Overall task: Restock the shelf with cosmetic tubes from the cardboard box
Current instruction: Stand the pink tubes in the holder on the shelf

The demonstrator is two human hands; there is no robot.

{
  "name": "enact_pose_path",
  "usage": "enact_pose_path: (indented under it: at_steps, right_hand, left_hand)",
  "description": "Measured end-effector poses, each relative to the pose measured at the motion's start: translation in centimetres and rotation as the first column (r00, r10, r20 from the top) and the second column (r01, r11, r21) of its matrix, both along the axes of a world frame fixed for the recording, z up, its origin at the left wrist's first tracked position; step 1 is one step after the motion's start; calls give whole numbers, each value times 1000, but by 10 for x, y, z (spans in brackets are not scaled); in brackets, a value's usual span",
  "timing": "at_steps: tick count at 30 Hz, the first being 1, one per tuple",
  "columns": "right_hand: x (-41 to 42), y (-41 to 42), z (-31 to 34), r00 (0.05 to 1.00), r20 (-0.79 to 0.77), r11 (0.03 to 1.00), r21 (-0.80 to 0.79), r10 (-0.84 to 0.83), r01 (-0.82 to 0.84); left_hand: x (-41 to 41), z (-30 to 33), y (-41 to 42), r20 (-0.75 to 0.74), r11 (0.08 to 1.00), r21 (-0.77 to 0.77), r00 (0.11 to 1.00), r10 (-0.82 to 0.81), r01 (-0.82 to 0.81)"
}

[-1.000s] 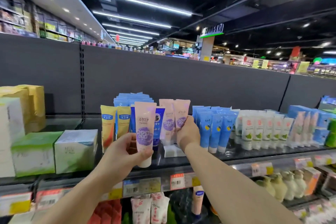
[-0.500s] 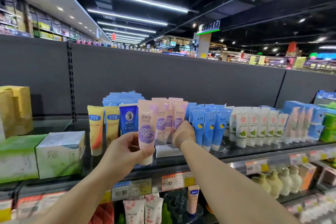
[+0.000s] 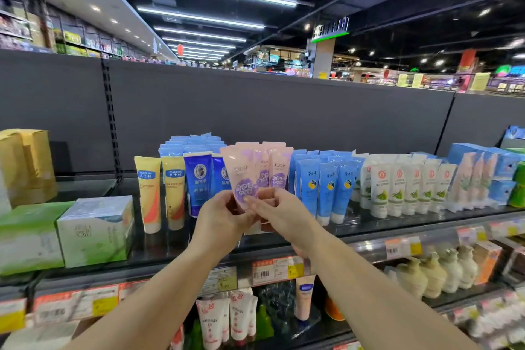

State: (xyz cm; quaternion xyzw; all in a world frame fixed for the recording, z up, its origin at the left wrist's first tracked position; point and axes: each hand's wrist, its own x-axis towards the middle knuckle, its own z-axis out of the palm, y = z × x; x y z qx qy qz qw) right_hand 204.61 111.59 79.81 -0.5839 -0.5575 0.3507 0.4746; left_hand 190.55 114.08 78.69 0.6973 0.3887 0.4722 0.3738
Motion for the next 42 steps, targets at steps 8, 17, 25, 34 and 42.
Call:
enact_pose_path:
  at_steps: [8,17,25,34,42]
  right_hand:
    - [9,17,5,906,269,935,233,-325,267]
    - [10,35,-11,838,313,893,212,-446,396]
    - [1,45,-14,814,303,868,161,-496,469]
    - [-4,42,-11,811,279,857,162,-515,488]
    - [-9,32,-11,802,277,848,173,-529,500]
  left_hand:
    - [-5,-8,8,-165,996,85,986,34,-20]
    - [-29,-14,12,-202,999,24,979,38,-34]
    - [-30,-16,12,-234,1000,10,972,-14,17]
    - [-33,-15,10,-266,999,17,963,-43,49]
    - [-34,-16,13,-280,998,17,958,-60,67]
